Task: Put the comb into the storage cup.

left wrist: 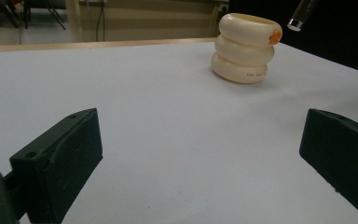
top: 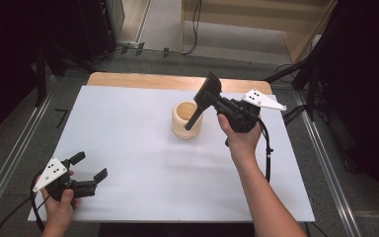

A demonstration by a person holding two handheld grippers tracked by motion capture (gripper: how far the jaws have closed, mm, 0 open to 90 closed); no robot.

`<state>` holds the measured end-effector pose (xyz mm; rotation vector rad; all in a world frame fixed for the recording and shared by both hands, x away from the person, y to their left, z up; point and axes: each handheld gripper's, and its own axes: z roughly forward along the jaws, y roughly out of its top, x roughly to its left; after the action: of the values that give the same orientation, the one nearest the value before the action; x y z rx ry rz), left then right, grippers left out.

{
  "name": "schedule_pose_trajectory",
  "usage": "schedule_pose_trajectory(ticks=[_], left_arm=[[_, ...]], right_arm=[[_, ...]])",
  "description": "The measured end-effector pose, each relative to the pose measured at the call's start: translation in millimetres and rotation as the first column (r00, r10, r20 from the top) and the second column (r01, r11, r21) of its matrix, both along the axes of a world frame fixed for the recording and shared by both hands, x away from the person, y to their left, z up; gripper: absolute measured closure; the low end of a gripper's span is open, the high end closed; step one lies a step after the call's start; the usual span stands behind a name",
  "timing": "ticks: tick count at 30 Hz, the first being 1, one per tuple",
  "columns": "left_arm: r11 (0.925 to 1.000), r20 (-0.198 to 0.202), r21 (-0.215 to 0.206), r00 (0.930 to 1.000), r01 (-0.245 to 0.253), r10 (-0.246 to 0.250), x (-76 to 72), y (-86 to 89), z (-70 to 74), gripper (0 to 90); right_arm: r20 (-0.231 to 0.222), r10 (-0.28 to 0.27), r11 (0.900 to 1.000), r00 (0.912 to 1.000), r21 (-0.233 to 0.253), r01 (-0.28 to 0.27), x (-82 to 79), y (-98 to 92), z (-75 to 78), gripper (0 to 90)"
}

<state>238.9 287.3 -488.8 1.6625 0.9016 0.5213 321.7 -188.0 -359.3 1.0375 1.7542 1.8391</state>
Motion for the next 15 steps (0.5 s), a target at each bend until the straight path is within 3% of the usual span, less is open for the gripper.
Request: schedule_pose_trajectory(ticks=[15], left_arm=[[1.0000,0.002,0.006,1.0000,0.004,-0.004,0.0,-0.7,-0.2,0.0]], right_arm=[[0.012,-0.019,1.000,0.9997,-0.004,0.019,14.4,-3.4,4.6,82.2]])
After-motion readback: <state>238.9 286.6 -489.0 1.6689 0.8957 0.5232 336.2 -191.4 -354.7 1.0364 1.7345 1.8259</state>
